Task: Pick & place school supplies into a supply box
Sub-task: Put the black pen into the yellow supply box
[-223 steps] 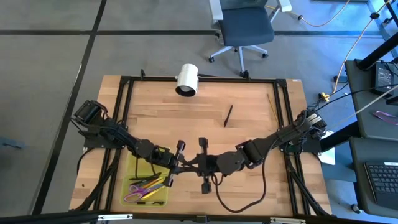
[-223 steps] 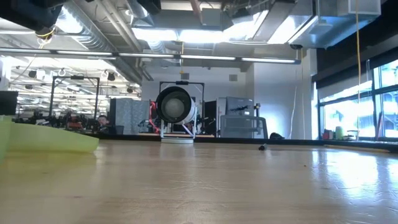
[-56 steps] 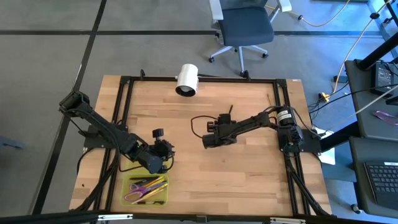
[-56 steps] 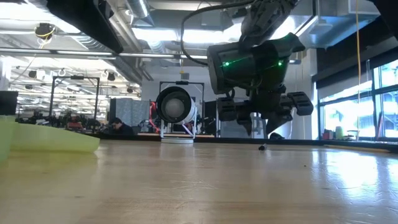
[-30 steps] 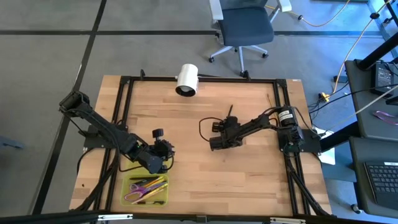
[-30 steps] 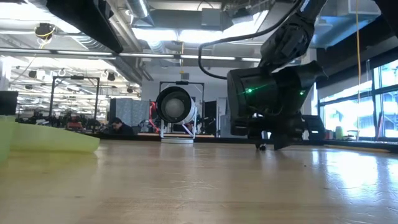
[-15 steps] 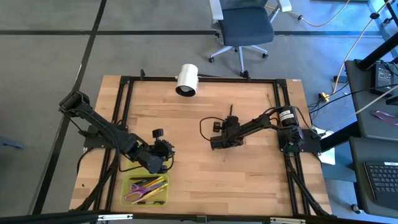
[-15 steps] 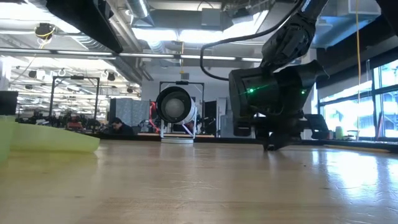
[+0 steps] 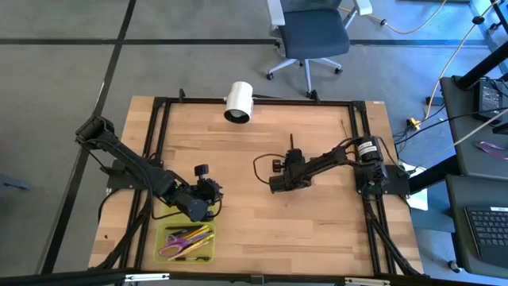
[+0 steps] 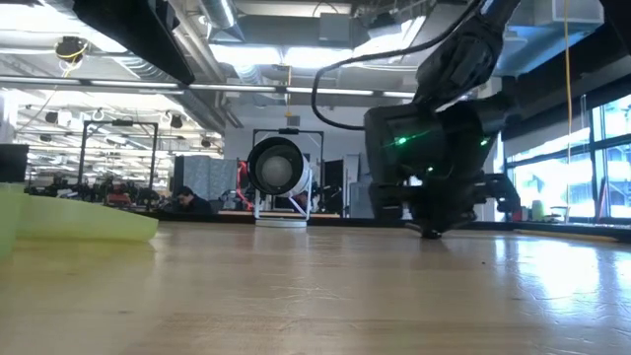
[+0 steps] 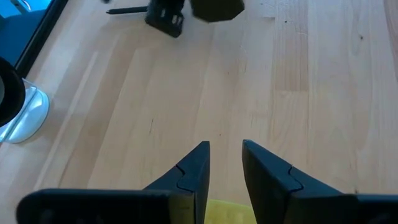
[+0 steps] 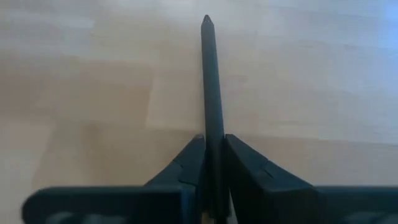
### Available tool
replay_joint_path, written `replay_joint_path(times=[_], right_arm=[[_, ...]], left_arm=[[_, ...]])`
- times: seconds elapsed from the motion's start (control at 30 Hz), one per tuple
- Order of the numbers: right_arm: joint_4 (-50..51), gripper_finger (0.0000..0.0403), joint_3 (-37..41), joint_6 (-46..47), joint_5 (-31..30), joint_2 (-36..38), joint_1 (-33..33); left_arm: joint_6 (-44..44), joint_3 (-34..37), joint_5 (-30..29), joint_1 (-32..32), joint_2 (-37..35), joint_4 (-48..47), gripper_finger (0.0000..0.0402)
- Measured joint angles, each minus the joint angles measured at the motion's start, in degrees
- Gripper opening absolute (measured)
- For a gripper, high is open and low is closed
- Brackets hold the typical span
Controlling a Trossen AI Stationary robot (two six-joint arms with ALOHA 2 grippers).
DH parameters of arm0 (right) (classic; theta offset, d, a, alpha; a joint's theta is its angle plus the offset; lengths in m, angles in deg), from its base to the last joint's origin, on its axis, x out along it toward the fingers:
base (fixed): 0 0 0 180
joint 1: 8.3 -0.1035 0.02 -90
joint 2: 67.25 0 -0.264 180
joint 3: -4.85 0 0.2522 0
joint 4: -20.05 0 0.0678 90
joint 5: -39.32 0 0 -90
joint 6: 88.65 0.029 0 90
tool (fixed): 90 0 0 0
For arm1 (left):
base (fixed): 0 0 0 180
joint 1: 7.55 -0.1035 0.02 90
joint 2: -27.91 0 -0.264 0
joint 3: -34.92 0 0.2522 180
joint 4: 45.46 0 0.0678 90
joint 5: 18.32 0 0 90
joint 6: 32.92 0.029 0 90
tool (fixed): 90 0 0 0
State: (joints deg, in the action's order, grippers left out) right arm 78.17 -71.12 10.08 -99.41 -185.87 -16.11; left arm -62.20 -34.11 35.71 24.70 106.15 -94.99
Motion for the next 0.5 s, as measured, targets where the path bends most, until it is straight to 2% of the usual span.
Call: replay_joint_path(times=[0.17, 0.27, 0.5], right_arm=[[4.3, 0.0049, 0.2, -4.6, 5.0, 4.2, -2.7], [6.2, 0.0049, 0.2, -7.7, 4.7, 7.9, -4.5], [3.8, 0.0049, 0.1, -20.9, 2.5, 17.6, -10.5]], left_arm=[[-1.0, 0.0, 0.2, 0.0, 0.0, 0.0, 0.0088], [-1.7, 0.0, 1.6, 0.0, 0.0, 0.2, 0.0088], [1.1, 0.0, 11.5, 0.0, 0.0, 4.8, 0.0089]])
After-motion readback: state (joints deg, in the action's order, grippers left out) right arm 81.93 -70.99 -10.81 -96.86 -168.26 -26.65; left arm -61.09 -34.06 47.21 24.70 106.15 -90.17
